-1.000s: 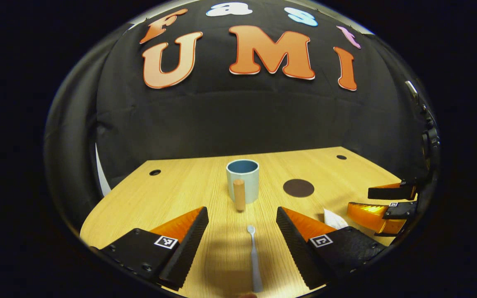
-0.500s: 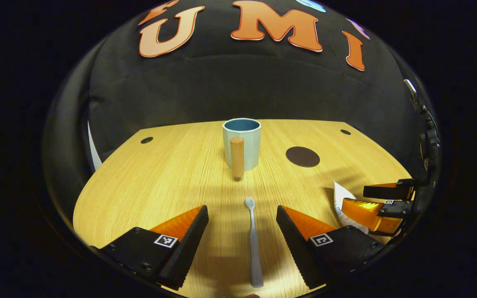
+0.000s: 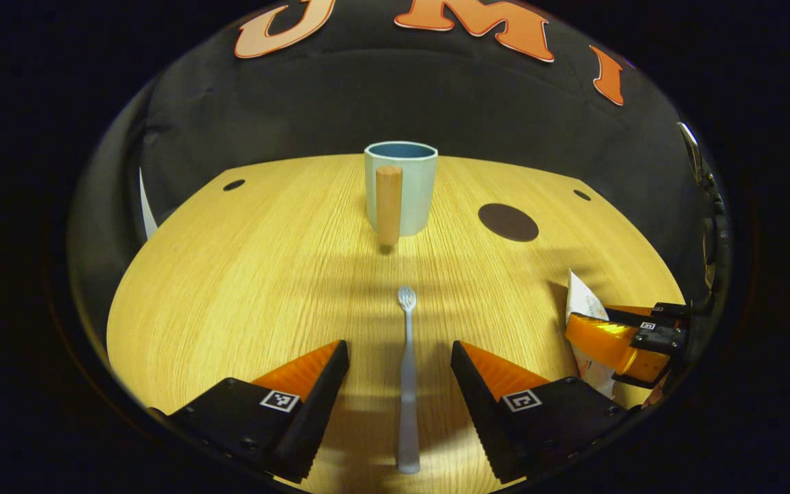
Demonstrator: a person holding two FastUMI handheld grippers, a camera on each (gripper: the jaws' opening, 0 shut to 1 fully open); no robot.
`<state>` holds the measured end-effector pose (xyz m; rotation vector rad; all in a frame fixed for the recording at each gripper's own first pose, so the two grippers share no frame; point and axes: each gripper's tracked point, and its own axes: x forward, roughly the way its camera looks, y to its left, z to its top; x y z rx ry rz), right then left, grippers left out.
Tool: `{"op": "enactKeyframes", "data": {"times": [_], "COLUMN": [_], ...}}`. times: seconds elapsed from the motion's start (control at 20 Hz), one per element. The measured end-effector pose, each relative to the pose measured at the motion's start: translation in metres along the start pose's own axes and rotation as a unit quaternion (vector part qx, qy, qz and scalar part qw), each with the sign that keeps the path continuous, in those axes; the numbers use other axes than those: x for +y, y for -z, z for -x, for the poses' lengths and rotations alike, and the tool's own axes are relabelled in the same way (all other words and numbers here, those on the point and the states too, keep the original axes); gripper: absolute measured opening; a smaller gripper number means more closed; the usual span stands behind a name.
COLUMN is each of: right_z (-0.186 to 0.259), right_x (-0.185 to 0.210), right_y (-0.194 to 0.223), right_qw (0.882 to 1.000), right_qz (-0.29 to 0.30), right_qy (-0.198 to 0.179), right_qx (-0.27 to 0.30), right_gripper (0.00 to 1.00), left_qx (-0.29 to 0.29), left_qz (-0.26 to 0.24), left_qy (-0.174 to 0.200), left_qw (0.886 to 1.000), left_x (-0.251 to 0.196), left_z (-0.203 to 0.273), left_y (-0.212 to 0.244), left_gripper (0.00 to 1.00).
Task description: Put the toothbrush and toothpaste on the desktop into the cup, then pick up the cup and place it on the coaster on the desktop.
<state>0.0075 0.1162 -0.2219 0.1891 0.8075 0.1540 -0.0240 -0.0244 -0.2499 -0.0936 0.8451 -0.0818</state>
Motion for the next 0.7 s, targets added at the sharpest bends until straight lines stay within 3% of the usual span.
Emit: {"op": "enactKeyframes", "data": {"times": [0.05, 0.1, 0.2, 0.3, 0.4, 0.5, 0.6, 0.7], "right_z": [0.001, 0.002, 0.001, -0.001, -0.001, 0.0, 0.001, 0.003], "right_x": [-0.001, -0.002, 0.004, 0.008, 0.004, 0.003, 0.003, 0.003], "right_y": [0.0, -0.002, -0.003, -0.001, 0.0, -0.001, 0.0, -0.002], "right_qw": [1.0, 1.0, 1.0, 1.0, 1.0, 1.0, 1.0, 1.0], "right_qz": [0.001, -0.001, -0.001, 0.002, 0.0, 0.003, 0.006, 0.012], "right_qy": [0.0, -0.001, -0.008, -0.015, -0.011, -0.01, -0.013, -0.016], "right_qx": [0.0, -0.002, -0.003, -0.002, 0.003, 0.003, 0.005, 0.001], "right_gripper": [0.42, 0.3, 0.19, 0.16, 0.14, 0.12, 0.11, 0.09], "left_qx": [-0.002, -0.001, 0.007, 0.015, 0.031, 0.041, 0.052, 0.056], "left_qz": [-0.004, -0.004, -0.008, -0.001, 0.01, 0.02, 0.02, 0.022], "left_qy": [-0.003, -0.003, -0.01, -0.017, -0.025, -0.03, -0.028, -0.02], "left_qw": [1.0, 1.0, 1.0, 1.0, 0.999, 0.999, 0.998, 0.998], "left_x": [-0.003, -0.006, -0.007, -0.01, -0.011, -0.01, -0.011, -0.014], "left_z": [0.001, 0.001, 0.003, 0.009, 0.009, 0.012, 0.009, 0.007], "left_y": [0.001, 0.0, 0.001, 0.001, 0.003, 0.005, 0.007, 0.004], "left_gripper": [0.91, 0.87, 0.76, 0.75, 0.5, 0.53, 0.23, 0.23]}}
